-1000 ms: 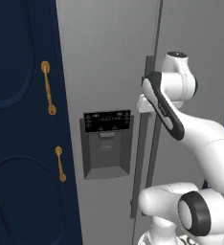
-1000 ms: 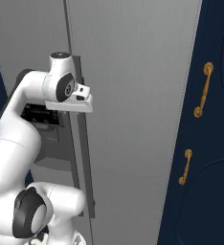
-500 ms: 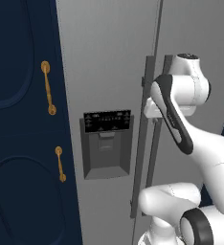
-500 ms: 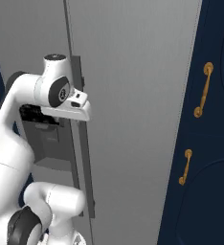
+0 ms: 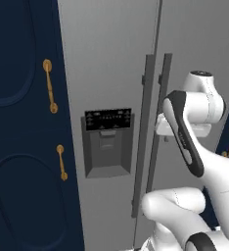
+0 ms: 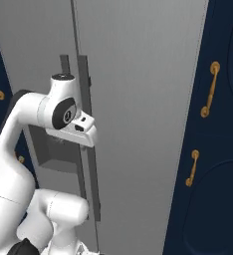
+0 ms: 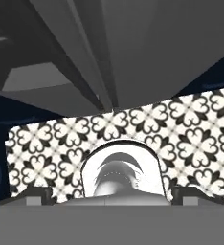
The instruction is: Grab a lemon wedge from the fridge and one ice cube from the ice bowl, and put them in the glass of lemonade.
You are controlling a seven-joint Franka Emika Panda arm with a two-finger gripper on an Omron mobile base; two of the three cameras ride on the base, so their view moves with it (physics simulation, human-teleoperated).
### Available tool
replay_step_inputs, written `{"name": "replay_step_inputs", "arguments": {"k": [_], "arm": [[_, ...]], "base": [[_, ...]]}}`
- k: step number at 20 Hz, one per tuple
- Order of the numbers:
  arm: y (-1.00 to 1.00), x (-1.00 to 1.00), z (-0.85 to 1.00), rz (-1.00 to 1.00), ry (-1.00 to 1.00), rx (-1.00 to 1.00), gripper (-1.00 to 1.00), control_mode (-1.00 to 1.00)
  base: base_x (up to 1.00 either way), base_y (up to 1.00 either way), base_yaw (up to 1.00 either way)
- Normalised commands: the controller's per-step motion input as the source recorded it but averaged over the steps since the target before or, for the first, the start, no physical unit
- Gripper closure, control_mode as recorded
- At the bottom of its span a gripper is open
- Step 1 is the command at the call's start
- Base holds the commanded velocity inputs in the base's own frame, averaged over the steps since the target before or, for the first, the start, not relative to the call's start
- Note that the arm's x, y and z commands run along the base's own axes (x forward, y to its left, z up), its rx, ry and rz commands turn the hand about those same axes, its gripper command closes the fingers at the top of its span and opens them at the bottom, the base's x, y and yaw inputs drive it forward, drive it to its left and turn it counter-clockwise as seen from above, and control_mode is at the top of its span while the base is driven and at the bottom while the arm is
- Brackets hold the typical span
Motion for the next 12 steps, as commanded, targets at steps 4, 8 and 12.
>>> {"name": "replay_step_inputs", "arguments": {"k": [4,8,12], "arm": [[0.0,0.0,0.0,0.0,0.0,0.0,-1.0,1.0],[0.0,0.0,0.0,0.0,0.0,0.0,-1.0,1.0],[0.0,0.0,0.0,0.0,0.0,0.0,-1.0,1.0]], "base": [[-0.61,0.83,0.54],[0.35,0.38,0.84],[0.84,0.03,0.83]]}}
